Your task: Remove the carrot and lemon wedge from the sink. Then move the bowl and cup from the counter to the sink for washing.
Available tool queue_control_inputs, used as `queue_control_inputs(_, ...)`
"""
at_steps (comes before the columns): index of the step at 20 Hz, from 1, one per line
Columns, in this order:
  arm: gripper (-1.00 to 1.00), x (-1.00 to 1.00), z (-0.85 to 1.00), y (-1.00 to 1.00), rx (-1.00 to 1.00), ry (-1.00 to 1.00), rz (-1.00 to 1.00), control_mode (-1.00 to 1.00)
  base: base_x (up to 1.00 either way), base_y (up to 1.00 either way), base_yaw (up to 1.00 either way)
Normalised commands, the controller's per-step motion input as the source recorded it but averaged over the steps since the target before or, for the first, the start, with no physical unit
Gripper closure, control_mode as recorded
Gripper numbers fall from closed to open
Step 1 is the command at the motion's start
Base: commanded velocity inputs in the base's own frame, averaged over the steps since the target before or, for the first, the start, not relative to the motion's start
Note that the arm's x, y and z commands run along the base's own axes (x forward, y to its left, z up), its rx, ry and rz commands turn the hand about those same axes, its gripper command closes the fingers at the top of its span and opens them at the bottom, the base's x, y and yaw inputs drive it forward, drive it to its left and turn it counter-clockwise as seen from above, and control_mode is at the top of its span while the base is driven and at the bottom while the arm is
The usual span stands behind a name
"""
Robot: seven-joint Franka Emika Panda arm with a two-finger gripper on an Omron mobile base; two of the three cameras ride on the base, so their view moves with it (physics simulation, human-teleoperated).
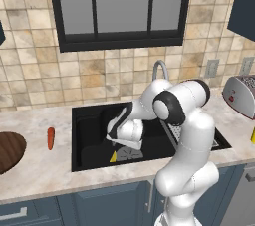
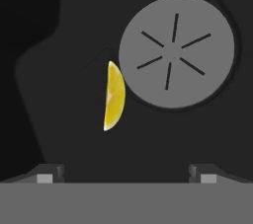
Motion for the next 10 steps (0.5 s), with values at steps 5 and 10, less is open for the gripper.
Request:
queue_control_inputs(5, -1.00, 0.15, -0.18, 0.09, 0.00, 0.00, 0.00, -1.00, 0.00, 0.00, 0.00)
queue_control_inputs(10, -1.00, 0.16, -0.15, 0.05, -0.02, 0.00, 0.00, -1.00, 0.00, 0.00, 0.00)
